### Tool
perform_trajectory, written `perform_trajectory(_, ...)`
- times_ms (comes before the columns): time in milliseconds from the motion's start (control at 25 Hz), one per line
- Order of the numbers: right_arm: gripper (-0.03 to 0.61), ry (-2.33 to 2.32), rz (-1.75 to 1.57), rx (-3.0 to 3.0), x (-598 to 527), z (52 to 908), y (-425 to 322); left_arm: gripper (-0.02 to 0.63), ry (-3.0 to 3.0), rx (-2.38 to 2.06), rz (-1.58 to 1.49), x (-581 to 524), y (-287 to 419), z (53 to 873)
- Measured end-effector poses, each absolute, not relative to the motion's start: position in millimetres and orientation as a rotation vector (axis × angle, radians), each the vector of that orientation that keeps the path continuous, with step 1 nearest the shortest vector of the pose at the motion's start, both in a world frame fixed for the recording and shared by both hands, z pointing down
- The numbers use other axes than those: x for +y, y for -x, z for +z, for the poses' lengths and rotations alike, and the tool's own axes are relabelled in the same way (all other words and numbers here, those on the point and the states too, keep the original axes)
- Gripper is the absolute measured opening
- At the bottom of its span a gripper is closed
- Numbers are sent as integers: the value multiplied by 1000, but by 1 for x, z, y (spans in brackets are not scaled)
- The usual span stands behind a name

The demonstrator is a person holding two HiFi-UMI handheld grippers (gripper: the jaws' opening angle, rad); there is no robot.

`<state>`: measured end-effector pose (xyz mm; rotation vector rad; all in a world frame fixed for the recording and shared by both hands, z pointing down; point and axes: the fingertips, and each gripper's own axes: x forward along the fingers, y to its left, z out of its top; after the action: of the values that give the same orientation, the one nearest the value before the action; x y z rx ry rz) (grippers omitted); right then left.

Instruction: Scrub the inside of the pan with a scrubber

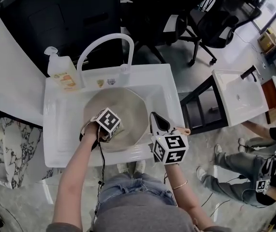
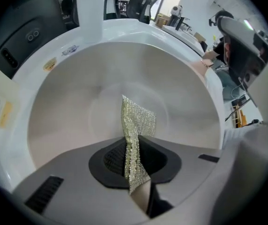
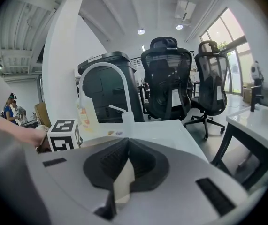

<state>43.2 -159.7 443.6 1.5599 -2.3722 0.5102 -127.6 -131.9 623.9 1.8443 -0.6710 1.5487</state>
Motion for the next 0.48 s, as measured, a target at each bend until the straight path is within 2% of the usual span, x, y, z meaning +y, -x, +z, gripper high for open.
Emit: perform_trajectory(480,11,-1552,501,-2377,-159,442,-44,63,-1837,-864,1831,-163,162,615)
